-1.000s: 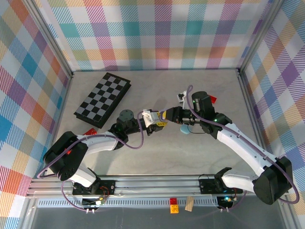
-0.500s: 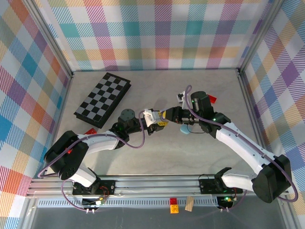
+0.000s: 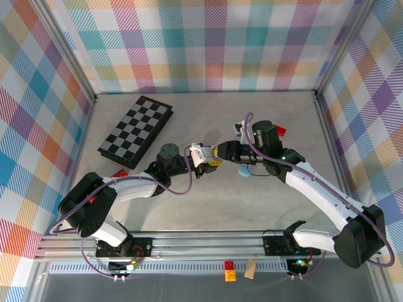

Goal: Insert wireless bluetooth earbuds into charging case

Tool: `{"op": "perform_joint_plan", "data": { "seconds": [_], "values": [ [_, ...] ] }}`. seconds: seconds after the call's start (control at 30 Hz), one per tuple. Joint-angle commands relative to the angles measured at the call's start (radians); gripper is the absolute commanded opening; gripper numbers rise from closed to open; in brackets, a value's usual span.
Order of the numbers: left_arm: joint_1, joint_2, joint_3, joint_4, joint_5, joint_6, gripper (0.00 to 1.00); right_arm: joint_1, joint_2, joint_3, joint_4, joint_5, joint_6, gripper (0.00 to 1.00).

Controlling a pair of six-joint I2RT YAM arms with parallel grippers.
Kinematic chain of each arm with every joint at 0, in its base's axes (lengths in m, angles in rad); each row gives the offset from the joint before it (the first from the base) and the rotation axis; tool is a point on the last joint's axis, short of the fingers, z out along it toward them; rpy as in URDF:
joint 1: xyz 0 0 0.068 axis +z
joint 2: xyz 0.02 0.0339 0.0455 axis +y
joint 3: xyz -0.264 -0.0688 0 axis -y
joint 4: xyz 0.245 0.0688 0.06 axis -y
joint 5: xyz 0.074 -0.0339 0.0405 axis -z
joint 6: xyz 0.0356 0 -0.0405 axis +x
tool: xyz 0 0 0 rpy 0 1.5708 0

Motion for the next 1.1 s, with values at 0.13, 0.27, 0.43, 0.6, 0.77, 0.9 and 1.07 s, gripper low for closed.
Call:
{"op": "perform_joint_plan", "data": {
  "seconds": [0.13, 0.27, 0.43, 0.6, 0.77, 0.9, 1.07],
  "values": [
    [-0.008, -0.018, 0.008, 0.06, 0.002, -0.011, 0.34, -0.004, -0.084, -0.015, -0.024, 0.044, -0.062, 0.42],
    [0.0, -0.026, -0.007, 0.086, 0.013, -0.033, 0.34, -0.004, -0.127, -0.021, -0.007, 0.024, -0.099, 0.45],
    [0.006, -0.039, -0.027, 0.075, 0.032, -0.021, 0.34, -0.004, -0.156, 0.003, 0.029, -0.002, -0.133, 0.49],
    [0.007, -0.064, -0.037, 0.032, 0.044, -0.001, 0.34, -0.004, -0.1, 0.081, -0.026, 0.002, -0.169, 0.53],
    [0.007, -0.072, -0.038, 0.016, 0.048, 0.006, 0.34, -0.004, -0.045, 0.114, -0.014, -0.021, -0.175, 0.55],
    [0.008, -0.062, -0.044, 0.016, 0.045, 0.011, 0.35, -0.004, -0.042, 0.124, -0.021, -0.015, -0.176, 0.56],
    [0.008, -0.072, -0.043, -0.002, 0.048, 0.026, 0.35, -0.004, -0.017, 0.124, -0.015, -0.021, -0.165, 0.57]
  ]
}}
